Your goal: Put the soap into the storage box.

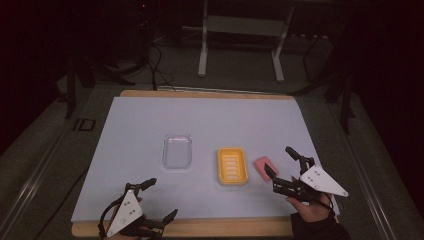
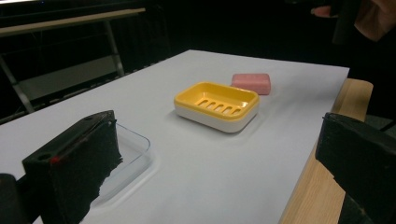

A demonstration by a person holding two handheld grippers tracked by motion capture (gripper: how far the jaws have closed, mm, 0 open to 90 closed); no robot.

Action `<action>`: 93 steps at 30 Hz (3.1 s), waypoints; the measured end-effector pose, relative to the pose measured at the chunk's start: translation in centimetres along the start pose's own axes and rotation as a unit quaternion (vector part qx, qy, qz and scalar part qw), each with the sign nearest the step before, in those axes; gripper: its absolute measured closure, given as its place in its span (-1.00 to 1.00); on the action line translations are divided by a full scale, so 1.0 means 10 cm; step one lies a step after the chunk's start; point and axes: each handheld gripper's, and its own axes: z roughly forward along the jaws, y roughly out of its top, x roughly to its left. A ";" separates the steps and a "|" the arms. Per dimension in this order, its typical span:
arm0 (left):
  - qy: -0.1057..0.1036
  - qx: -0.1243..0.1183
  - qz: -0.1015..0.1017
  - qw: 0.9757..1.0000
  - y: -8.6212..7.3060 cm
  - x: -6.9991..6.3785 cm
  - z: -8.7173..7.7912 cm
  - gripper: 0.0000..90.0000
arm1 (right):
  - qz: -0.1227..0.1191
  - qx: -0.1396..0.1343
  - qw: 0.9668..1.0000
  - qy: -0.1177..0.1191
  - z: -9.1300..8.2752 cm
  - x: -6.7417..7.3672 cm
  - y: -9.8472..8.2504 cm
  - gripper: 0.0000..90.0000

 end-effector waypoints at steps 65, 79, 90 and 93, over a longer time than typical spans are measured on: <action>-0.007 0.009 -0.007 1.000 -0.01 0.01 0.00 -0.99 | 0.103 0.453 0.882 0.073 0.30 -0.34 -0.14 -0.54; -0.008 0.010 -0.007 1.000 -0.01 0.01 0.00 -0.99 | 0.091 0.551 0.824 0.092 0.36 -0.37 -0.23 -0.52; -0.006 0.008 -0.007 1.000 -0.01 0.01 0.00 -0.99 | 0.083 0.612 0.783 0.082 0.42 -0.43 -0.21 -0.51; -0.007 0.009 -0.007 1.000 -0.01 0.01 0.00 -0.99 | 0.076 0.637 0.763 0.080 0.45 -0.47 -0.23 -0.52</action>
